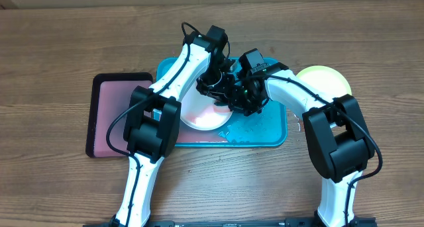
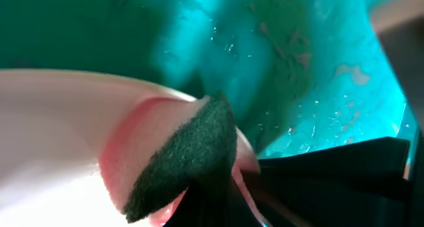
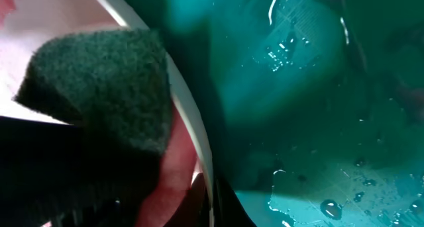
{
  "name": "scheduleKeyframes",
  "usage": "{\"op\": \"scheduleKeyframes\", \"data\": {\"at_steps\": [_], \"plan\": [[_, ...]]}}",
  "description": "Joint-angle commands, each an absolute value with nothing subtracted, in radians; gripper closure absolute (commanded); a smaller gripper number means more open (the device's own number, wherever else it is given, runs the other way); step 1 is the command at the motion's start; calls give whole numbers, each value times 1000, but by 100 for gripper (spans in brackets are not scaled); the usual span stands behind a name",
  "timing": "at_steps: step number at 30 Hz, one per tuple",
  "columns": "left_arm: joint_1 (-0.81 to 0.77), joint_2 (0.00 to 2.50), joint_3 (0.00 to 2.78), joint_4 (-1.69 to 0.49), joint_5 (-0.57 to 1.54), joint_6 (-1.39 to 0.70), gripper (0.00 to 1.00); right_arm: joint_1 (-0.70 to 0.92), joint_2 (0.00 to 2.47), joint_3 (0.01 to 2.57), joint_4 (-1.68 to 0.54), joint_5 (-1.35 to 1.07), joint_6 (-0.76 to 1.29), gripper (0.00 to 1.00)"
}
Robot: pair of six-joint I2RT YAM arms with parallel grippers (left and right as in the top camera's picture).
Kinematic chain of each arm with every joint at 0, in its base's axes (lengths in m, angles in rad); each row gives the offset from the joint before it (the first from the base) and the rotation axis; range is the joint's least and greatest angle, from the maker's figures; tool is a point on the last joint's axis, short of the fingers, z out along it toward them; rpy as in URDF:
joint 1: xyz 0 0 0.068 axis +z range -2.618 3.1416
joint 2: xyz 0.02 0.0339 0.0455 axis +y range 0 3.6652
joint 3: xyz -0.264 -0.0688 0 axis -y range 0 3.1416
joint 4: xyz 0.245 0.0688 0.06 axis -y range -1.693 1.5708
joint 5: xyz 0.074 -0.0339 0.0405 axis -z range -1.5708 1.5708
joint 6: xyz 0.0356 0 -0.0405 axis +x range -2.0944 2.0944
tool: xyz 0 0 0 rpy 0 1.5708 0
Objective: Clean dirty plates on tray and stack at the side
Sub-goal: 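Scrub the white plate with the sponge while the right gripper holds it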
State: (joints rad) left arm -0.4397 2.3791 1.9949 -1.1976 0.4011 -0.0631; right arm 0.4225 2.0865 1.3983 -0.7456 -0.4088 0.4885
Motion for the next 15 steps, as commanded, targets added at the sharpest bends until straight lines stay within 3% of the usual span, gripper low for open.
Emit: {"op": "scheduleKeyframes", "data": {"at_steps": [1,8,12,15], "plan": [[-449,2400,1983,-1192,435,-25,96,438,2091,1400,-727,-447,467,96],[-361,2400,1984,-1121,-47,-319,96,438,2091,1400,-727,-447,467,96],[-318,2400,1984,-1093,-282,-380,96,438,2091,1400,-727,-446,467,96],[-307,2400,1983,-1109,-348,-390,95,438,2091,1400,-726,-446,467,96]]}}
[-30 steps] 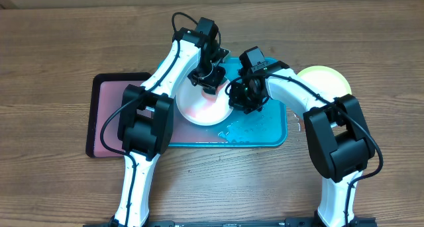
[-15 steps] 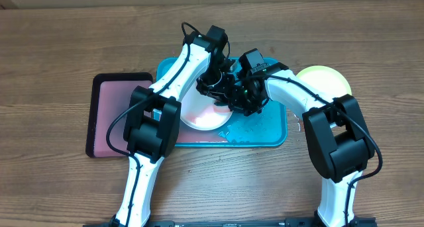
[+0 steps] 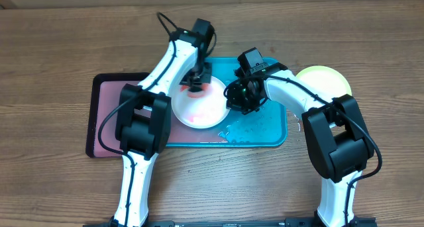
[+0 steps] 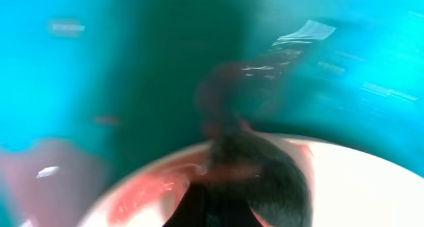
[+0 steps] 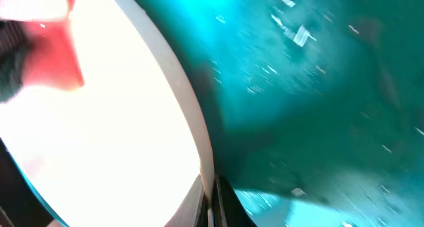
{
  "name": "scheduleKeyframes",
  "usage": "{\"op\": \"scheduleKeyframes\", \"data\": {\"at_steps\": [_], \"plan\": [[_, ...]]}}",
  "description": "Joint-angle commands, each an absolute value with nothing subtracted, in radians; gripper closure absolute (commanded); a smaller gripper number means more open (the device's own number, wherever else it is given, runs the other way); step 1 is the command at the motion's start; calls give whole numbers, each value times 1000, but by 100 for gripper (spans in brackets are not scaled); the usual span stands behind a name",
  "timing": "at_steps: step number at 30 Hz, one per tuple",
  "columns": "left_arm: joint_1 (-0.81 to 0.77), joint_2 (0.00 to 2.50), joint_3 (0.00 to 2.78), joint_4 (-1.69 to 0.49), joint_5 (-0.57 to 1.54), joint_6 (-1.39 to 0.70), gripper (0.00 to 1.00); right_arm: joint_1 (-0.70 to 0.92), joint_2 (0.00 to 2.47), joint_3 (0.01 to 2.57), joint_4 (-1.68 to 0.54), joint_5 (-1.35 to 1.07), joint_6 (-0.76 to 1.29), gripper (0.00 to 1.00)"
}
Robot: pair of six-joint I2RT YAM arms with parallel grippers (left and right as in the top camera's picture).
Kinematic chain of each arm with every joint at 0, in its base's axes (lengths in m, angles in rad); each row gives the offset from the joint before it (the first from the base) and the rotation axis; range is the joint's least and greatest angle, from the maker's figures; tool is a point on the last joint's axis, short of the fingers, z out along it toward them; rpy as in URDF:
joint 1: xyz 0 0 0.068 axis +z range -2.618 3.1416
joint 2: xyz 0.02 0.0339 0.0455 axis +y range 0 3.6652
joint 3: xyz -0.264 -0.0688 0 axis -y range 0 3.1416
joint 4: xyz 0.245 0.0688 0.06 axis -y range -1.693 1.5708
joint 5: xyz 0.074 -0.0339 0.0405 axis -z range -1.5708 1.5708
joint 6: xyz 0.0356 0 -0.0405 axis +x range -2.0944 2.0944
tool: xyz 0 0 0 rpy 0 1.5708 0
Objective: Clean dirty plates on tray and stack at the side
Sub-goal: 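Scrub the white plate with the sponge while the right gripper holds it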
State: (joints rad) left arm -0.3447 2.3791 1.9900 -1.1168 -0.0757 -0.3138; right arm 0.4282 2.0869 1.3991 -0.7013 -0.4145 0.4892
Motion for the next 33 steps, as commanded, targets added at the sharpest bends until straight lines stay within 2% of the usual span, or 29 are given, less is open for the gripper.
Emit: {"op": "scheduleKeyframes", "data": {"at_steps": [1,4,9,11,19,21,23,27,33], "plan": [[-307,2400,1983,-1123,-343,-390,96,438,2091,1400,-726,-446,467,96],[-312,2400,1982,-1183,-244,-348,96,438,2091,1400,-725,-428,476,96],[-330,2400,1960,-1267,157,30,96,434,2091,1400,-700,-421,505,96],[-332,2400,1958,-1284,237,107,96,427,2091,1400,-678,-421,533,96],[-332,2400,1959,-1245,373,144,96,390,2091,1400,-604,-421,616,96],[-332,2400,1959,-1197,342,91,96,383,2091,1400,-591,-420,635,96],[-332,2400,1959,-1144,224,-30,96,379,2091,1400,-579,-419,656,96],[-332,2400,1990,-1131,-106,-297,96,377,2091,1400,-586,-374,693,96],[-319,2399,2127,-1254,-266,-394,96,377,2091,1401,-641,-316,693,96]]}}
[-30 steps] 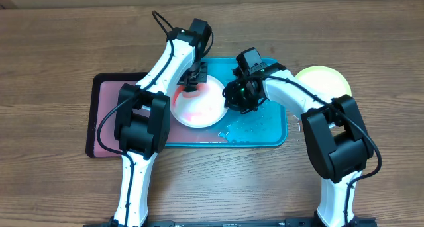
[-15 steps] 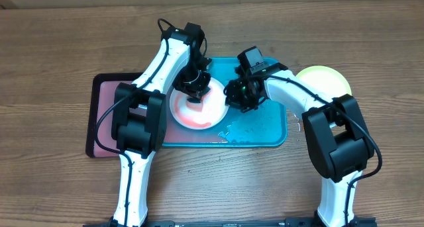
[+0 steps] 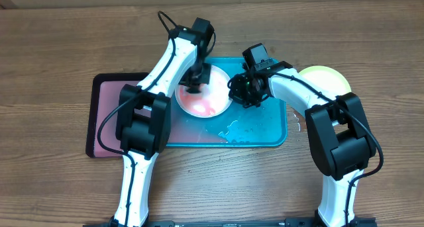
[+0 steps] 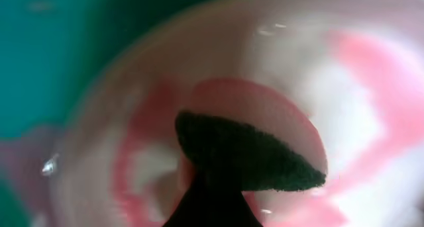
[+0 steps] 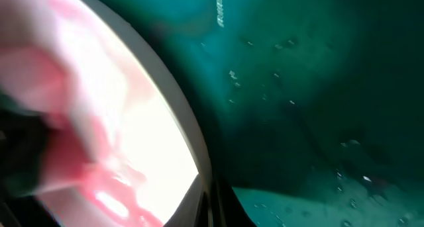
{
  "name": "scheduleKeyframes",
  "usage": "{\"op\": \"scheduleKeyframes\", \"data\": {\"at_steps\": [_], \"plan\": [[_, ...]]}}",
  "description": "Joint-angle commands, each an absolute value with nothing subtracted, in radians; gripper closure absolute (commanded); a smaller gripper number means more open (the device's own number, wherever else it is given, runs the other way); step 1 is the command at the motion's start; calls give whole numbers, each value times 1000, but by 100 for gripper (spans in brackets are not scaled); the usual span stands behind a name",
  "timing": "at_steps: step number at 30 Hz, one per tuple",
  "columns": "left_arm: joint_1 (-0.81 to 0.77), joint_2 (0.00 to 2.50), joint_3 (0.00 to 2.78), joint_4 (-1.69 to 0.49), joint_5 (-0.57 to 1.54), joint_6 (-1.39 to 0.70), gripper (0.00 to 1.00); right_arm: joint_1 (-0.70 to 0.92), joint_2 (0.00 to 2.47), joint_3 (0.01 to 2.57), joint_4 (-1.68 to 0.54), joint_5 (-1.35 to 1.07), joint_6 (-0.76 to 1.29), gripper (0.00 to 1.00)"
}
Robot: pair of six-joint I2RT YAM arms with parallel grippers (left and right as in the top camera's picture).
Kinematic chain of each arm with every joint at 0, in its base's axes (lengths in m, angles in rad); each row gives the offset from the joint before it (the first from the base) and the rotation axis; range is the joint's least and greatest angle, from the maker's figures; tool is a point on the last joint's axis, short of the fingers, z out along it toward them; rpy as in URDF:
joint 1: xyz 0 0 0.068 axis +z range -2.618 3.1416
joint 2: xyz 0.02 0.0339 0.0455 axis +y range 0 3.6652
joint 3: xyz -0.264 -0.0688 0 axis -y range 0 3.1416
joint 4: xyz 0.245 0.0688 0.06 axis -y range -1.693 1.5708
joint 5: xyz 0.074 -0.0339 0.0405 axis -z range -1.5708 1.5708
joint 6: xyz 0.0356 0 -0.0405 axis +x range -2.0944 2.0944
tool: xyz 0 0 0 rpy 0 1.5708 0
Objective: Clean dirty plates on tray and stack at the side
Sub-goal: 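Scrub the white plate with the sponge while the right gripper holds it, then lift the white plate with the right gripper, tilting it up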
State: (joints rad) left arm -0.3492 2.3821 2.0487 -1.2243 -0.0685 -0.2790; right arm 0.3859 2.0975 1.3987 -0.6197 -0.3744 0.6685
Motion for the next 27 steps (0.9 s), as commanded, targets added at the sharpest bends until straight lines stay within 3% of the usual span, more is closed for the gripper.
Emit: {"op": "scheduleKeyframes", "data": {"at_steps": [1,11,22,27], "plan": [[-318,2399,2146,-1274,-274,-398,96,377,2090,1402,-649,-315,692,96],[-303,2399,2226,-1384,-287,-398,96,385,1956,1495,-875,-83,604,96],[-302,2400,2226,-1383,-168,-397,96,501,1697,1507,-1090,430,561,96],[-302,2400,2226,-1375,-89,-396,96,630,1637,1507,-1192,763,652,96]]}}
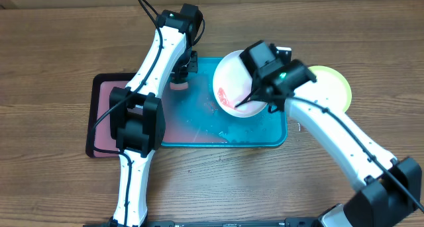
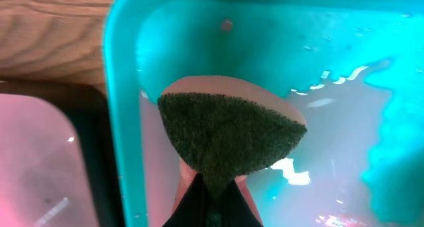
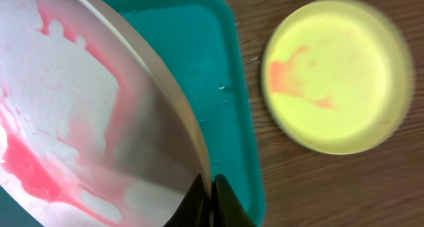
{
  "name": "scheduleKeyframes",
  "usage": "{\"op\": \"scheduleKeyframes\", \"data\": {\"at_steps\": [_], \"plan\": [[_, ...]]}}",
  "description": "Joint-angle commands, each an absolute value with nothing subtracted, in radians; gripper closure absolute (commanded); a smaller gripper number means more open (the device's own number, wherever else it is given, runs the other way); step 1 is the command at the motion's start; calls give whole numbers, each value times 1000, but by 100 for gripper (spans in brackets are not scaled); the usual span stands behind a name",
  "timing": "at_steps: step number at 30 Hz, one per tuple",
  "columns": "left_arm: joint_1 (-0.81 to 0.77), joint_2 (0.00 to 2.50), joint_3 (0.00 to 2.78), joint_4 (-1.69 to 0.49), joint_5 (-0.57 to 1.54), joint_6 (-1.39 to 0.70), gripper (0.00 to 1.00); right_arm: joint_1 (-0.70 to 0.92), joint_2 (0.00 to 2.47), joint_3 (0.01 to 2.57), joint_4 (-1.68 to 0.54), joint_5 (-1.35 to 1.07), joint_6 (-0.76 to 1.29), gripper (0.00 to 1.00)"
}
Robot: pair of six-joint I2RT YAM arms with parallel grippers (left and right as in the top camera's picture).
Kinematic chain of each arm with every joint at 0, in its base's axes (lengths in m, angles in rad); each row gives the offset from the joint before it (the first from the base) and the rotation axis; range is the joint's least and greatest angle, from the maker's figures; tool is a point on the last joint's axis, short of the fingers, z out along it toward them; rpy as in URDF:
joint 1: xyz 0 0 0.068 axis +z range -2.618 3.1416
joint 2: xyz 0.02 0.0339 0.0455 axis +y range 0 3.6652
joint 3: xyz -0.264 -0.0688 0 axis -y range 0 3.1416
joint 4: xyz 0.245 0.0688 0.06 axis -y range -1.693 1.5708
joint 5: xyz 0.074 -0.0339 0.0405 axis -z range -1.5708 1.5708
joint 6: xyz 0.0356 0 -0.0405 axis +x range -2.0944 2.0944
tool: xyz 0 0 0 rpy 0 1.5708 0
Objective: Clean dirty plates on tray and stack at the side
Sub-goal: 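Lift the white plate with the right gripper, tilting it up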
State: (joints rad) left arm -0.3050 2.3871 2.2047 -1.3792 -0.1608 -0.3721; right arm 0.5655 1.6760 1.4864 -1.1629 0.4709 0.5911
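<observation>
My right gripper [image 3: 211, 187] is shut on the rim of a white plate [image 1: 233, 86] smeared with red, held tilted above the right half of the teal tray [image 1: 199, 131]. The plate's red-streaked face [image 3: 73, 114] fills the right wrist view. A yellow plate [image 3: 334, 75] with an orange stain lies on the wood right of the tray [image 1: 334, 85]. My left gripper [image 2: 212, 187] is shut on a pink sponge with a dark green scouring face [image 2: 228, 131], low over the tray's far left corner [image 1: 179, 81].
A dark tray with a pink mat [image 1: 109, 114] lies left of the teal tray. Water pools on the teal tray floor [image 1: 225, 131]. Bare wooden table [image 1: 59, 42] surrounds both trays.
The right gripper has lifted the white plate off the tray floor and tilted it toward the right. The left gripper with the sponge has left the plate for the tray's far left corner.
First both grippers met at the white plate's right rim, sponge against it. Then the sponge was on the plate's far side, then on its red-smeared middle, the right gripper holding the rim. Now the plate is raised and the sponge is apart from it.
</observation>
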Motion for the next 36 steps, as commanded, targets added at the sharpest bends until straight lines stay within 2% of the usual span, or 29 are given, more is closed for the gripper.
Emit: {"op": "scheduleKeyframes", "data": {"at_steps": [1,8,19,30,32,36], "plan": [[-302,2400,2226,-1374,-84,-396,96,653,1631,1507,-1214,818,675,96],[-302,2400,2226,-1374,-76,-396,95,833,1615,1507,-1403,1167,863,96],[-302,2400,2225,-1374,-76,-396,96,969,1615,1507,-1599,1467,971,96],[-302,2400,2225,-1373,-77,-396,96,978,1615,1507,-1603,1482,999,96],[-302,2400,2225,-1373,-77,-396,96,966,1615,1507,-1602,1413,1057,96],[-302,2400,2225,-1374,-77,-396,96,871,1616,1500,-1554,1122,1153,96]]}}
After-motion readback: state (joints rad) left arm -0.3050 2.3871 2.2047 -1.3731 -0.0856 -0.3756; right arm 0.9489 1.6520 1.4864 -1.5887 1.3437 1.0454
